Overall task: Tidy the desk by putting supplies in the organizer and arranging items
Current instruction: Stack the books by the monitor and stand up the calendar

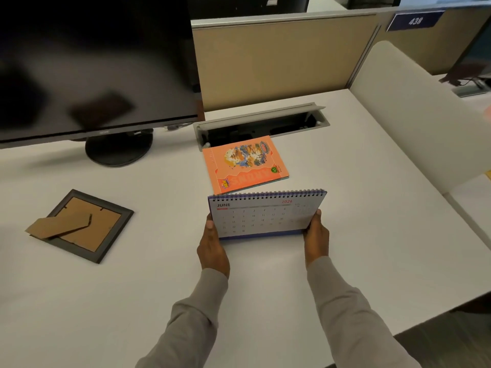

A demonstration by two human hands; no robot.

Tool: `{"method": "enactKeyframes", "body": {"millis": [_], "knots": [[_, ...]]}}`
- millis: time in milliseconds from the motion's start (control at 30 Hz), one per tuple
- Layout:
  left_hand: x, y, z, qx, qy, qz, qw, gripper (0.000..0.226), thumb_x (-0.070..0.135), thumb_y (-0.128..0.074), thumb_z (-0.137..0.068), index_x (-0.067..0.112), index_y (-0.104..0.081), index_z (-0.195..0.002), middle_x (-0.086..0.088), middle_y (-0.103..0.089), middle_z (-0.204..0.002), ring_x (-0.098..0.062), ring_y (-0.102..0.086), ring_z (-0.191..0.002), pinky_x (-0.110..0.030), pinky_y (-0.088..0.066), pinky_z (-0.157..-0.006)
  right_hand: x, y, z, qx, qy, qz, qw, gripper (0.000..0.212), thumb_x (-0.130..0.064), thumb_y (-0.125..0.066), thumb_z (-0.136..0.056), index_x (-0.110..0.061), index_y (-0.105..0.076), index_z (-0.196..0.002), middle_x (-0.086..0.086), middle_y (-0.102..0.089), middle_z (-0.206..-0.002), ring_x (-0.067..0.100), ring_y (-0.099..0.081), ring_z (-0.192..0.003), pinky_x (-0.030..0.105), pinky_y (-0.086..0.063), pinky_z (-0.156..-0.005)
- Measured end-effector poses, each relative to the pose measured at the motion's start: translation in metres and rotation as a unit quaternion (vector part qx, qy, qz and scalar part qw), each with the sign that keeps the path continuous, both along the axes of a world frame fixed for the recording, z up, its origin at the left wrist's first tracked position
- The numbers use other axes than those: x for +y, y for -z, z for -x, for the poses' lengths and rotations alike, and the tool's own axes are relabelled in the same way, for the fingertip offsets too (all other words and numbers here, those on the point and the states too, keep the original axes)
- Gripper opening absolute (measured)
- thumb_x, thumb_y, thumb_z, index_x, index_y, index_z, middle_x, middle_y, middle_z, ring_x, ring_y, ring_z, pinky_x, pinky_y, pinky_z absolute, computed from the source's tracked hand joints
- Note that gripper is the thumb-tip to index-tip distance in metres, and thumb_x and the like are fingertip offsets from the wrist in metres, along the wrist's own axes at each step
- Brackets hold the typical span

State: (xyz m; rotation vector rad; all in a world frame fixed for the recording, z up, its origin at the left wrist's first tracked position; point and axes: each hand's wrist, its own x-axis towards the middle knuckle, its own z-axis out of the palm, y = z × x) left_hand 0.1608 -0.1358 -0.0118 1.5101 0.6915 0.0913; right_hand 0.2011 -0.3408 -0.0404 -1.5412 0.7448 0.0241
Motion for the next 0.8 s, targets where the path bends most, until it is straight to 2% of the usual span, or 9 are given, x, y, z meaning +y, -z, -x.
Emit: {"method": "enactKeyframes", "body": {"millis": [100,167,233,300,367,433,533,700,800], "knots": [[-0.011,-0.002,-0.004,-0.003,-0.008,0.04,0.999,0.078,0.079,-0.026,-0.085,0.028,-0.058,-0.135,0.001,-0.064,-0.128,-0.023,-0.057,-0.12,-0.033,-0.044,-0.102,-0.01,0.0,0.0,0.005,0.014,-0.005,1.0,0.067,-0.076,-0.034,-0.088,-0.023,-0.068,-0.112,0.0,-0.069,-0.113,0.022,-0.06,-0.1,0.04,-0.048,-0.097],[-0.021,-0.003,-0.01,0.001,-0.006,0.054,0.999,0.088,0.086,-0.028,-0.074,0.029,-0.058,-0.134,0.003,-0.064,-0.127,-0.021,-0.057,-0.12,-0.03,-0.043,-0.1,-0.021,-0.004,-0.001,0.008,0.024,-0.003,1.0,0.057,-0.07,-0.035,-0.092,-0.023,-0.066,-0.099,-0.002,-0.064,-0.092,0.02,-0.052,-0.082,0.034,-0.046,-0.081],[-0.035,-0.006,-0.017,-0.005,0.004,0.055,0.998,0.084,0.083,-0.028,-0.077,0.029,-0.058,-0.134,0.004,-0.064,-0.127,-0.019,-0.057,-0.121,-0.027,-0.041,-0.099,-0.035,-0.011,-0.005,0.009,0.034,-0.006,0.999,0.044,-0.061,-0.036,-0.098,-0.026,-0.058,-0.083,-0.006,-0.05,-0.073,0.016,-0.042,-0.066,0.028,-0.038,-0.065],[-0.051,-0.013,-0.026,-0.013,0.019,0.053,0.998,0.076,0.077,-0.027,-0.087,0.028,-0.057,-0.136,0.005,-0.064,-0.127,-0.018,-0.056,-0.12,-0.021,-0.04,-0.095,-0.051,-0.021,-0.009,0.0,0.047,-0.005,0.999,0.041,-0.053,-0.038,-0.102,-0.027,-0.055,-0.076,-0.006,-0.044,-0.067,0.015,-0.037,-0.059,0.027,-0.033,-0.058],[-0.068,-0.02,-0.037,-0.018,0.035,0.05,0.998,0.071,0.072,-0.026,-0.091,0.026,-0.057,-0.137,0.005,-0.062,-0.125,-0.018,-0.056,-0.116,-0.015,-0.038,-0.088,-0.07,-0.029,-0.015,-0.019,0.057,-0.004,0.998,0.038,-0.047,-0.038,-0.104,-0.026,-0.057,-0.079,-0.004,-0.048,-0.07,0.014,-0.038,-0.06,0.026,-0.034,-0.057],[-0.087,-0.029,-0.05,-0.02,0.049,0.058,0.997,0.067,0.065,-0.025,-0.092,0.025,-0.057,-0.136,0.004,-0.062,-0.122,-0.017,-0.054,-0.112,-0.017,-0.037,-0.087,-0.09,-0.035,-0.022,-0.032,0.066,-0.001,0.997,0.036,-0.047,-0.037,-0.104,-0.027,-0.06,-0.086,-0.005,-0.053,-0.076,0.013,-0.043,-0.065,0.023,-0.037,-0.06],[-0.116,-0.037,-0.072,-0.025,0.069,0.058,0.996,0.054,0.053,-0.027,-0.102,0.021,-0.061,-0.129,0.002,-0.062,-0.116,-0.016,-0.055,-0.103,-0.011,-0.039,-0.079,-0.12,-0.042,-0.034,-0.043,0.08,0.018,0.996,0.034,-0.046,-0.036,-0.104,-0.034,-0.061,-0.084,-0.005,-0.057,-0.082,0.015,-0.048,-0.072,0.023,-0.039,-0.066],[-0.166,-0.049,-0.108,-0.044,0.117,0.063,0.99,0.066,0.068,-0.027,-0.087,0.027,-0.059,-0.128,0.006,-0.062,-0.116,-0.008,-0.058,-0.098,-0.013,-0.042,-0.079,-0.168,-0.054,-0.056,-0.053,0.099,0.04,0.993,0.038,-0.052,-0.035,-0.103,-0.032,-0.063,-0.087,-0.003,-0.063,-0.091,0.016,-0.053,-0.077,0.025,-0.044,-0.073],[-0.194,-0.05,-0.13,-0.043,0.139,0.077,0.986,0.05,0.065,-0.03,-0.092,0.035,-0.055,-0.123,0.004,-0.062,-0.118,-0.015,-0.059,-0.104,-0.018,-0.043,-0.077,-0.196,-0.053,-0.069,-0.056,0.12,0.039,0.99,0.046,-0.061,-0.033,-0.1,-0.029,-0.066,-0.097,-0.002,-0.066,-0.099,0.018,-0.057,-0.085,0.03,-0.046,-0.08]]}}
